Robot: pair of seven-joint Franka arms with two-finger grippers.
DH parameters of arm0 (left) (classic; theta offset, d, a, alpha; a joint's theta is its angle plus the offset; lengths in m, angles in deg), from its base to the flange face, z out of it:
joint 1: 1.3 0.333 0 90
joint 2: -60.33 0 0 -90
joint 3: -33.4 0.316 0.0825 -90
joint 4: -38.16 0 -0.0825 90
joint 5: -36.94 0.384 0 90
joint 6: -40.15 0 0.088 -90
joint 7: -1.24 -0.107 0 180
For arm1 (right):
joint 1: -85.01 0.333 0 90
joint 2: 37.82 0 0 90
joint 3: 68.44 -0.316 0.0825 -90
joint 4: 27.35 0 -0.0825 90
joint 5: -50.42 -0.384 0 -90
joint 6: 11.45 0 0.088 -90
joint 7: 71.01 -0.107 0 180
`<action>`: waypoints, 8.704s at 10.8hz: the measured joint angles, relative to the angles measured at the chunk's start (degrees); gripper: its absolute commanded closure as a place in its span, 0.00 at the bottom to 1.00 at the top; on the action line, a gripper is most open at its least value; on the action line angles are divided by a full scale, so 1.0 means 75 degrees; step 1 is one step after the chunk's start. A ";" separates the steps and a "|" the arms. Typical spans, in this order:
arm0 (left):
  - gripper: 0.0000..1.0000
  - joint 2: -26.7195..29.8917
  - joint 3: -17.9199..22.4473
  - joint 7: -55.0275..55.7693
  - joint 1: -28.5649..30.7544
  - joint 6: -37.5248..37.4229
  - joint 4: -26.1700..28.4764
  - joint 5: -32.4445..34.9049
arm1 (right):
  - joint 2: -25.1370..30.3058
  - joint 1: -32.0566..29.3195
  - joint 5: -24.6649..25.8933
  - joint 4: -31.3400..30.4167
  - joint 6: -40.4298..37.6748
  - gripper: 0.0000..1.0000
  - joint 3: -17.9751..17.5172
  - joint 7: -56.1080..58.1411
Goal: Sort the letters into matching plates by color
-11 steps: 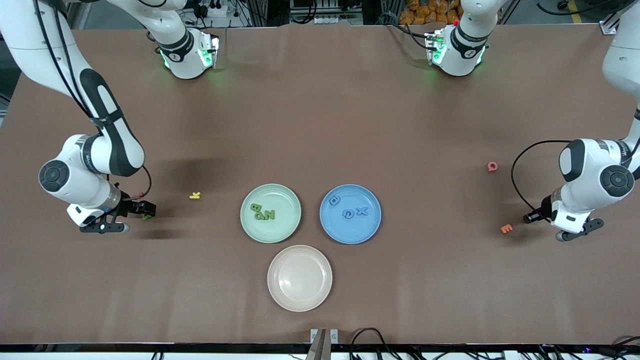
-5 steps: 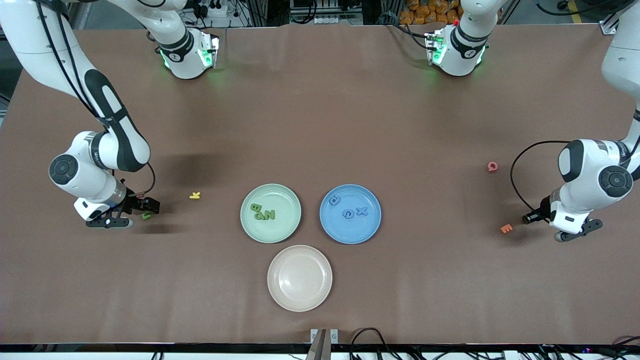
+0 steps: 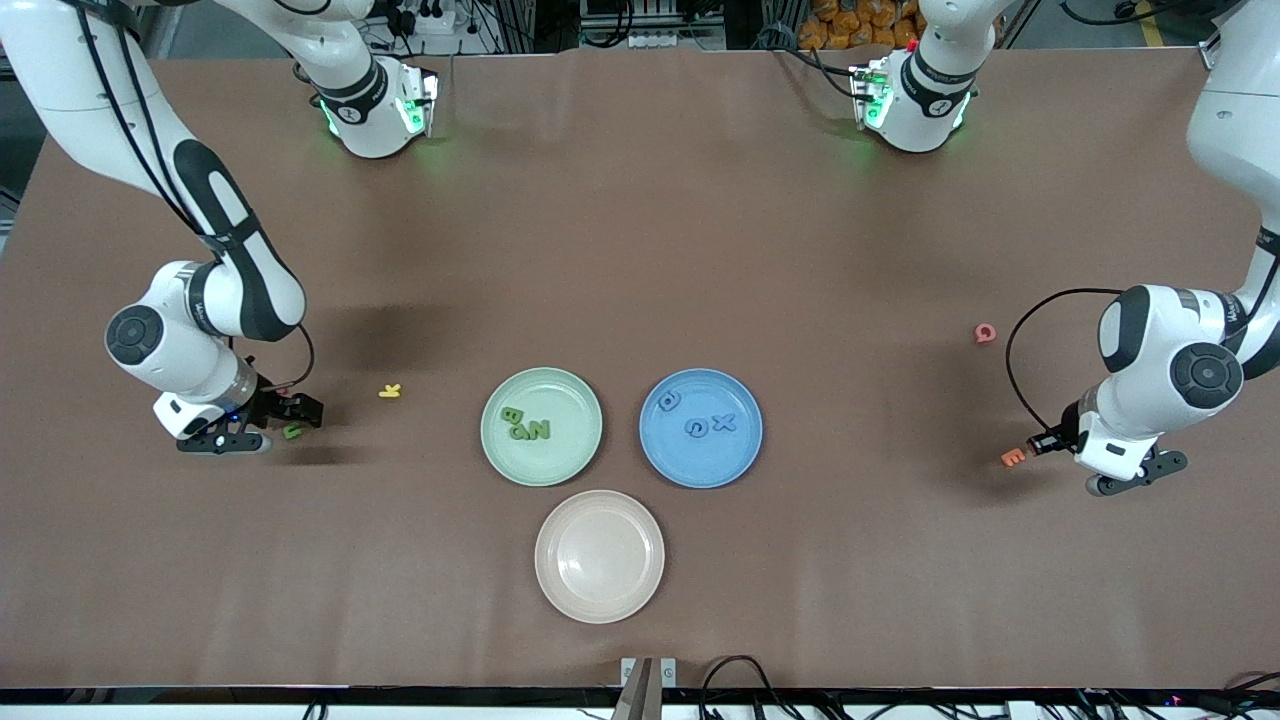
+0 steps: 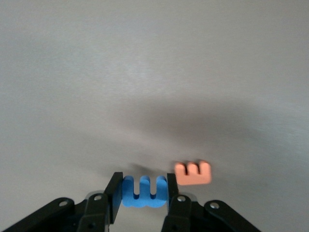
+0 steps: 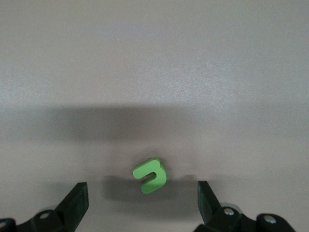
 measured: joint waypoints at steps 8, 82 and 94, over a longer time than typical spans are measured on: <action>1.00 0.0252 -0.1602 0.1760 -0.0076 -0.1120 -0.0034 -0.0138 | -0.0112 0.0000 0.0007 -0.0021 0.0196 0.39 -0.0027 0.0012; 0.00 0.4748 0.2616 -0.3409 -0.4197 -0.5853 -0.2084 -0.3978 | 0.3291 0.1337 0.0524 0.5129 -0.9210 0.00 0.0551 -0.1105; 0.00 0.4809 0.2611 -0.3447 -0.4199 -0.5608 -0.2102 -0.3980 | 0.3467 0.1338 0.0524 0.4305 -0.8431 0.00 0.0564 -0.1217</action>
